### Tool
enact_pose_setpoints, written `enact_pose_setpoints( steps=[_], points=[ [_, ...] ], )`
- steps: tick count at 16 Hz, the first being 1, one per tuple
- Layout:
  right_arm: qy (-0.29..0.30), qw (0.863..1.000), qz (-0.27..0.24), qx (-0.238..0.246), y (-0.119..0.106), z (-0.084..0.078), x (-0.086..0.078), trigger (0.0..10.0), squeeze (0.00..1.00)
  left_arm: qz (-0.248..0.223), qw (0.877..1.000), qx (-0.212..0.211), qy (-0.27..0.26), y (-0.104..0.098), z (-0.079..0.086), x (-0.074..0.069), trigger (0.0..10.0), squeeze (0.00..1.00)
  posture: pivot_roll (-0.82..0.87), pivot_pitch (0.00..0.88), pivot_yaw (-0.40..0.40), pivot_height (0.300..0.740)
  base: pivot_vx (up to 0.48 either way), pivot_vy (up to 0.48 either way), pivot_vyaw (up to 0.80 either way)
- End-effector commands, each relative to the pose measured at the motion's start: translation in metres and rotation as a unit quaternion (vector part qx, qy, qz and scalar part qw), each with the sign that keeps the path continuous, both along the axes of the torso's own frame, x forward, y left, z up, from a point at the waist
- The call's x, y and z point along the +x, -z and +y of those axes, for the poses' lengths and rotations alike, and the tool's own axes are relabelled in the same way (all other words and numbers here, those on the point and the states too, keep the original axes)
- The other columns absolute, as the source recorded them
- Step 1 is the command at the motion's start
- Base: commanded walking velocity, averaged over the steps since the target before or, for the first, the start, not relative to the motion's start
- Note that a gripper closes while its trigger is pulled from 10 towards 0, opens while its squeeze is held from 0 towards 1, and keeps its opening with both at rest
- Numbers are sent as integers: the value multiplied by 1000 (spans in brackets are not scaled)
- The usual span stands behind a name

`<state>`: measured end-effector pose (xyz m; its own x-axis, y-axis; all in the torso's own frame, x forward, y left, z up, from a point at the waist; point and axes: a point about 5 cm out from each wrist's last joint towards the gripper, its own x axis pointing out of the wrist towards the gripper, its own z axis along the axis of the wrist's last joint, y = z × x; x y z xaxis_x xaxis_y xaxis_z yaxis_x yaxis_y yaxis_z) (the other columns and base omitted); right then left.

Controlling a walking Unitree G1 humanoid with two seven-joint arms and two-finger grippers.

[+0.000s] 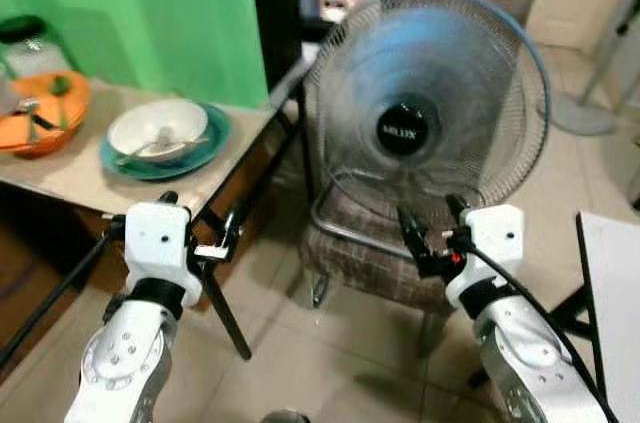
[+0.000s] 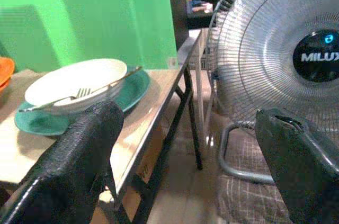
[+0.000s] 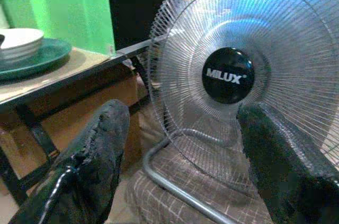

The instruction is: Setting the table

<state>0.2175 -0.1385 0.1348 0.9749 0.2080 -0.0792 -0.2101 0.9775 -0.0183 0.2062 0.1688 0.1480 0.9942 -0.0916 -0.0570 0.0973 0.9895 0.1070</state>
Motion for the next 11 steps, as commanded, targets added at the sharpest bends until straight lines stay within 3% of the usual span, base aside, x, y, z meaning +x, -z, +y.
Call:
enact_pose_setpoints(
  steps=[1, 6, 9, 11],
  points=[
    [22, 1000, 14, -2, 4, -6, 1, 10000, 0, -4, 1000, 1, 10, -4, -3, 0, 10000, 0, 56, 0, 58, 740, 0, 446, 0],
    [15, 1000, 10, 2, 0, -3, 8, 10000, 0, -5, 1000, -2, 7, -6, -2, 3, 10000, 0, 65, 0, 55, 740, 0, 424, 0],
    [-11, 999, -17, 33, -10, 5, 11, 10000, 0, -16, 1000, -1, 9, -11, -3, 4, 10000, 0, 69, 0, 49, 740, 0, 0, 0],
    [-26, 998, -5, 55, -10, 8, 12, 10000, 0, -14, 1000, 7, 2, -11, 0, 4, 10000, 0, 78, 0, 43, 740, 0, 0, 0]
  ],
)
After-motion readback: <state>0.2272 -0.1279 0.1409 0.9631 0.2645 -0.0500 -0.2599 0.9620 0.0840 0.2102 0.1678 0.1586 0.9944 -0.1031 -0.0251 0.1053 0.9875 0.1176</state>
